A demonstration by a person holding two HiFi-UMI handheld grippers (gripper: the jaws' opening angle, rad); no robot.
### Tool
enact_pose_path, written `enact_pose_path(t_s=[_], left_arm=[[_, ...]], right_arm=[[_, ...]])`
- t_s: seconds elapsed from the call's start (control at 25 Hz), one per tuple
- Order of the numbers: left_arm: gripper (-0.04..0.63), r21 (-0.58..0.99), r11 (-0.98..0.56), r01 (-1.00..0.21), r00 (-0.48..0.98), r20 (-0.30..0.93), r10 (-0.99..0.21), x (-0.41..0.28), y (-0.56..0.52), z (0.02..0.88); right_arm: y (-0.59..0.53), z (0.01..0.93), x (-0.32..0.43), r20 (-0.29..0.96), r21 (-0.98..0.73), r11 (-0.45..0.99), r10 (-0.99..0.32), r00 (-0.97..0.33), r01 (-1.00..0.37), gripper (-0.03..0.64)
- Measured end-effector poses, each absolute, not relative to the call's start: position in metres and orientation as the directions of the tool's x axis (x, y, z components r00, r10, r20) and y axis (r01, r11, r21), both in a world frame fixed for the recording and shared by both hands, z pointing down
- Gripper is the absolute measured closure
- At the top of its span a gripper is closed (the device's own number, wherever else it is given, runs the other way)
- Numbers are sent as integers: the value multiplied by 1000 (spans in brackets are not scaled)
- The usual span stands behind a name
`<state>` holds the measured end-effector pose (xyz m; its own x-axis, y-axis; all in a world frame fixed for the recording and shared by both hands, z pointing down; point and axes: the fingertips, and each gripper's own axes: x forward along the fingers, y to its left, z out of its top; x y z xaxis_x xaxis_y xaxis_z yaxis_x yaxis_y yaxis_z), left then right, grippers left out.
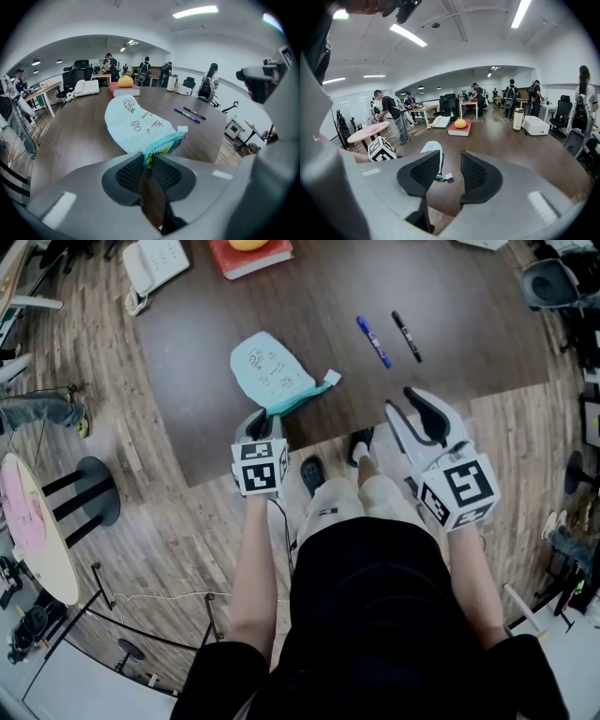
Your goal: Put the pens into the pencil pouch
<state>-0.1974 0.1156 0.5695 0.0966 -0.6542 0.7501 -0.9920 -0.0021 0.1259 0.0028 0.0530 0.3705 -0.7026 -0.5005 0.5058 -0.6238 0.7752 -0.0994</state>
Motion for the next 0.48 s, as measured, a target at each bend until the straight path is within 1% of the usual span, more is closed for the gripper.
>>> enact_pose_path(t_s=[0.28, 0.48], left_arm=[[558, 265, 69, -962, 155, 736, -660, -189, 105, 551], [563, 319, 111, -941, 171, 733, -658, -185, 96, 536]], right_arm=[[40, 375, 10, 501, -120, 780, -487, -716, -615, 495], [27, 376, 11, 493, -138, 790, -468, -733, -597, 495]])
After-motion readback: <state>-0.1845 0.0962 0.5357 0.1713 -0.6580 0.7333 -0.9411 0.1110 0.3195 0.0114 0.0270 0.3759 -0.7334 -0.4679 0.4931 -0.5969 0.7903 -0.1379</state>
